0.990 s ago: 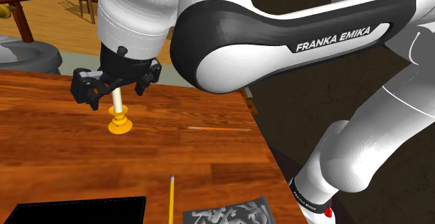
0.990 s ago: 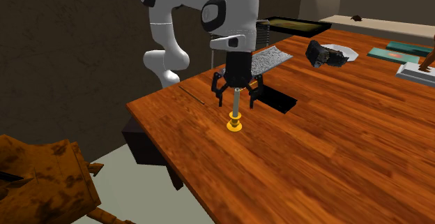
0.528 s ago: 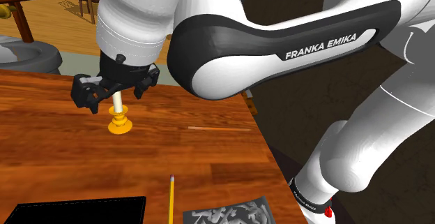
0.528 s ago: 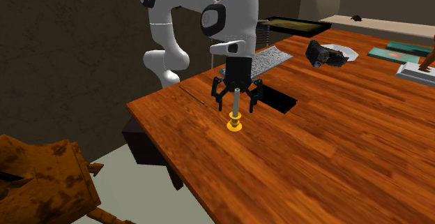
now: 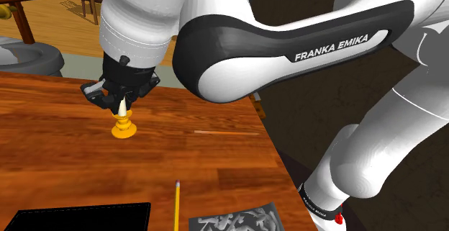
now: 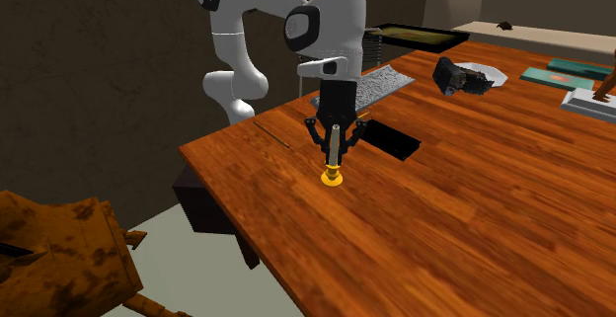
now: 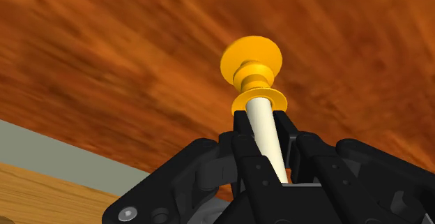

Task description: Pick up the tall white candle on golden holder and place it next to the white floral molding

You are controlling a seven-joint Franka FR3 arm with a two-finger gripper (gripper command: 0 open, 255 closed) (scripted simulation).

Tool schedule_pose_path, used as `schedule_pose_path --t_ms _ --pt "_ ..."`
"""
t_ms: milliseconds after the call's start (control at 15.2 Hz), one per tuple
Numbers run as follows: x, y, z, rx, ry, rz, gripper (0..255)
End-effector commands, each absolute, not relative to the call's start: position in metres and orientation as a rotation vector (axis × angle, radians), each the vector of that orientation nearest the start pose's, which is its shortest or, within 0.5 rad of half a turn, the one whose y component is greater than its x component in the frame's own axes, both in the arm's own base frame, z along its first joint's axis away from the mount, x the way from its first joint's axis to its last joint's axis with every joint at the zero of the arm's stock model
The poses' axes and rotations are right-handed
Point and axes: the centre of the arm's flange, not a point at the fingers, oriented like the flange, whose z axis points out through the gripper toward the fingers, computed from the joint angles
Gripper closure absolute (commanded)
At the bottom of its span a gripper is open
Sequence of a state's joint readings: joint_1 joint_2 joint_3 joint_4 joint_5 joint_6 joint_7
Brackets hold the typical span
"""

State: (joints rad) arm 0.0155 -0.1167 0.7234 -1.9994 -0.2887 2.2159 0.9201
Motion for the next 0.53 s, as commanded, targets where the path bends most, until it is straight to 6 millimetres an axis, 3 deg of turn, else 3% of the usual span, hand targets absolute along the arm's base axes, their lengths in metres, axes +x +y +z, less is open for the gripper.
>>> schedule_pose_path --t_ms 0,198,462 --pt "0.412 0.380 0.530 -3.070 0.051 -0.693 255" --pt "0.412 0.380 0.530 -3.070 0.051 -0.693 255" --pt "0.412 0.380 0.551 -3.070 0.051 -0.693 255"
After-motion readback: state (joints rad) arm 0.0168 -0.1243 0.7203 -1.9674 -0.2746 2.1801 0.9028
